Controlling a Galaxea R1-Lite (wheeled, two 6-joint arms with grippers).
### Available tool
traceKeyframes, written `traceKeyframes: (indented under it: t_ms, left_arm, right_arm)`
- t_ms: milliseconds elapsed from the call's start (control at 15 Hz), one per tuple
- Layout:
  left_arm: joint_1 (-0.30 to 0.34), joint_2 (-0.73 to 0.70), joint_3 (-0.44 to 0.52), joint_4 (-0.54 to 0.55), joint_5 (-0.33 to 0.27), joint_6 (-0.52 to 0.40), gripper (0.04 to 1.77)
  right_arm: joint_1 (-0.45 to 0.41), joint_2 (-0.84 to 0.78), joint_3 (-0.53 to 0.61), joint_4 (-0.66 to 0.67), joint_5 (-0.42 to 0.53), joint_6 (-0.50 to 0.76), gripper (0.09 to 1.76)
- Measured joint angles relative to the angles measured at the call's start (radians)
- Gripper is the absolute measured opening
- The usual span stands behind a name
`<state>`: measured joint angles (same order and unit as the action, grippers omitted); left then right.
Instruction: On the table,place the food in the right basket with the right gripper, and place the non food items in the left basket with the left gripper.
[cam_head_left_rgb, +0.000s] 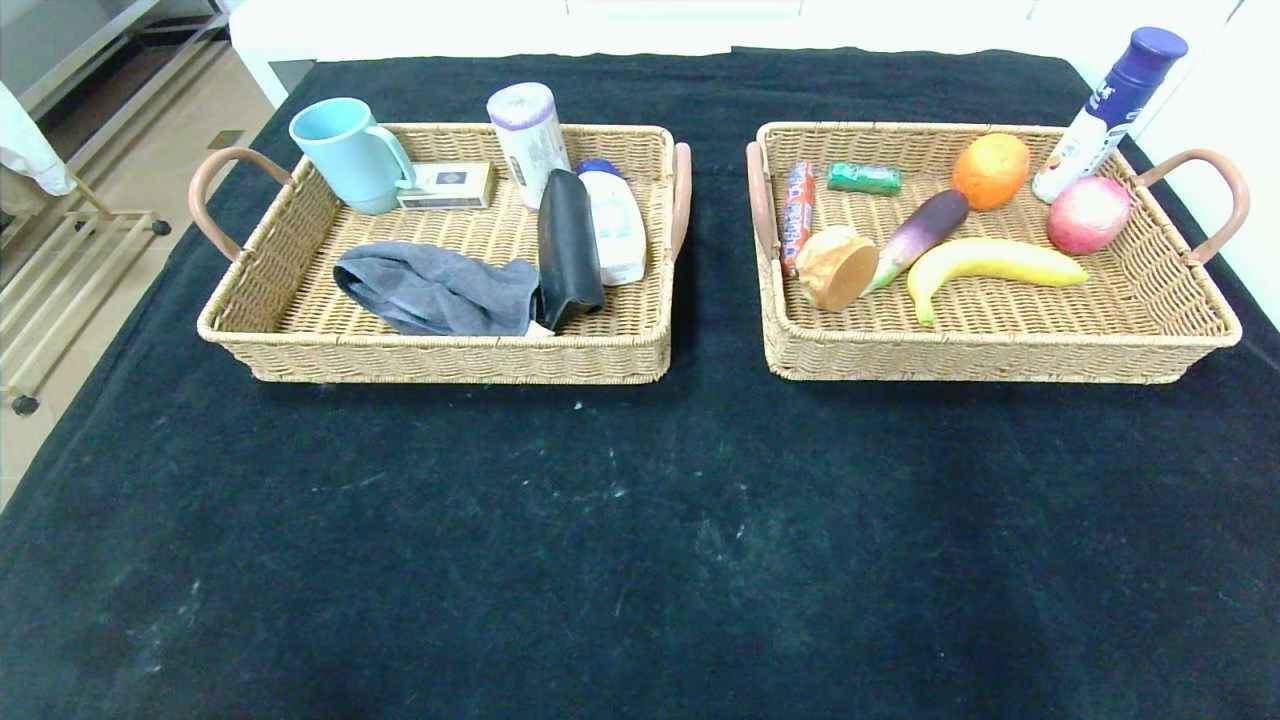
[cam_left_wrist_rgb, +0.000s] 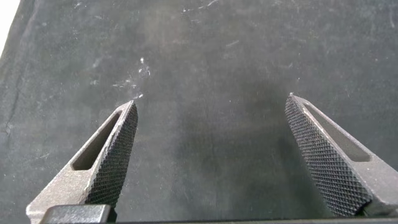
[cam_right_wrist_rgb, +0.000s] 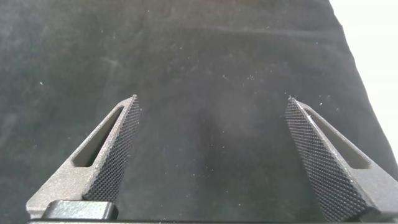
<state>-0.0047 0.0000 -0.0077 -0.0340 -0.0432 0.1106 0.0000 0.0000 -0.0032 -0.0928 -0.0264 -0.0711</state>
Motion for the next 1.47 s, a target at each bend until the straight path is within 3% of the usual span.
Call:
traceKeyframes:
  t_ms: [400, 733, 1467]
  left_arm:
    - [0.0, -0.001, 0.008, 0.003, 0.001, -0.009, 1.72]
    - [0.0, -0.001, 0.008, 0.0, 0.012, -0.059, 1.72]
    - [0.001, -0.001, 0.008, -0.004, 0.043, -0.12, 1.72]
  right_arm:
    - [0.0, 0.0, 0.003, 0.054, 0.056, 0.029, 1.71]
    - [0.0, 0.0, 0.003, 0.054, 0.037, 0.104, 1.71]
    - [0.0, 0.0, 0.003, 0.056, 0.016, 0.106, 1.71]
